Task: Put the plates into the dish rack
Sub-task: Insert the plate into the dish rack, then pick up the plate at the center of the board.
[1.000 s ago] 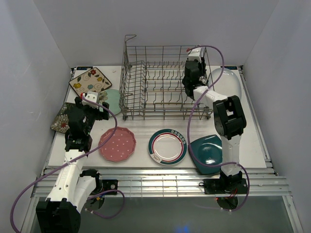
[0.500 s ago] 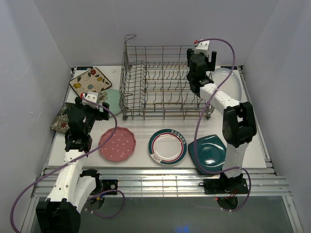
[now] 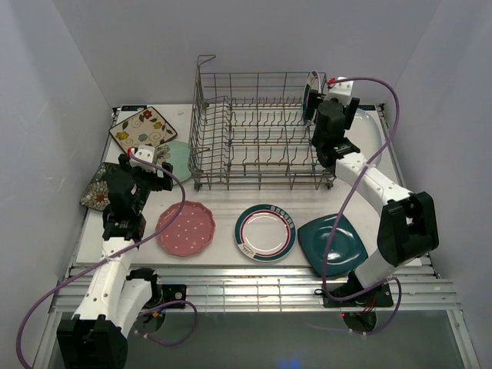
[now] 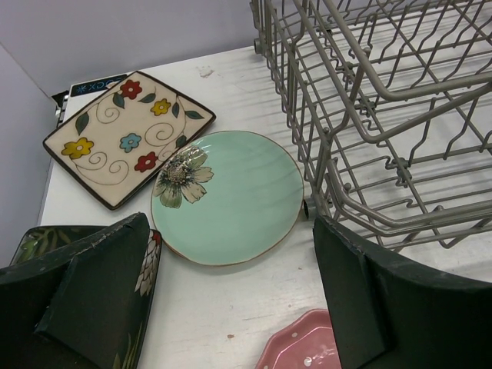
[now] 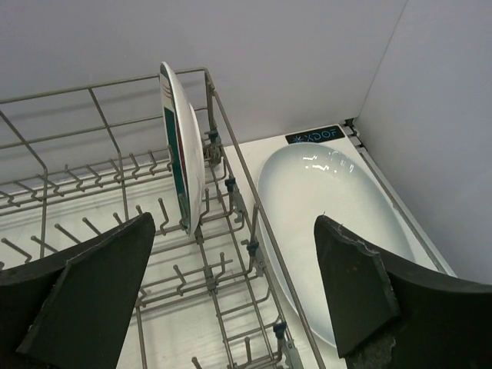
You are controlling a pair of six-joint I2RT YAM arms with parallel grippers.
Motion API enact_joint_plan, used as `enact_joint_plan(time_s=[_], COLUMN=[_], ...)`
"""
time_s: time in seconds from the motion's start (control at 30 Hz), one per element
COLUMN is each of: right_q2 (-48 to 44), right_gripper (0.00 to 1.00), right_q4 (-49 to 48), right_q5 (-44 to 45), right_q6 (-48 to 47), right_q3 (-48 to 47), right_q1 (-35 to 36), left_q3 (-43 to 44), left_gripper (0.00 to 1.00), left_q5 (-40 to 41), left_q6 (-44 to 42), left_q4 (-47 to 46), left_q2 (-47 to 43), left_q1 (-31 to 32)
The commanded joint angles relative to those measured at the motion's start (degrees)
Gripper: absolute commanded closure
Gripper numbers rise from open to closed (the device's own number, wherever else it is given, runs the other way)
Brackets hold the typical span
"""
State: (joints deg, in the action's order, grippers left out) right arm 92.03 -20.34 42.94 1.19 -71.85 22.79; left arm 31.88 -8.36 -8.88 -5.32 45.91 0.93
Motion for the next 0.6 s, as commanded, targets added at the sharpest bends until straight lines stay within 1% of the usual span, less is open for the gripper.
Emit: enact_joint_plan(time_s=[0.0, 0.13, 0.27, 0.43, 0.57], right_q2=[-4.7, -9.2, -16.2, -23.7, -32.0], right_gripper=[0.10, 0.10, 0.10, 0.10, 0.10], right_q4=[-0.8, 0.6, 1.0, 5.1, 7.1], right_q5=[-1.1, -2.2, -2.6, -7.4, -9.7], right_q6=[3.7, 5.6, 8.9, 12.6, 16.6], right_q3=[2.8, 7.4, 13.8, 21.5, 27.3], right_q1=[0.1, 0.1, 0.1, 0.1, 0.0], left_q3=[2.2, 2.1, 2.0, 1.8, 1.9], left_gripper=[0.02, 0.02, 0.02, 0.02, 0.02], left_q5=[-0.1, 0.4, 0.4, 0.5, 0.8], left_q6=[0.8, 0.8, 0.7, 0.9, 1.0], left_q4=[0.5, 0.3, 0.1, 0.0, 0.0], left_q2=[-1.7, -1.9, -2.1, -2.6, -2.5], left_q1=[-0.1, -0.1, -0.1, -0.1, -0.1])
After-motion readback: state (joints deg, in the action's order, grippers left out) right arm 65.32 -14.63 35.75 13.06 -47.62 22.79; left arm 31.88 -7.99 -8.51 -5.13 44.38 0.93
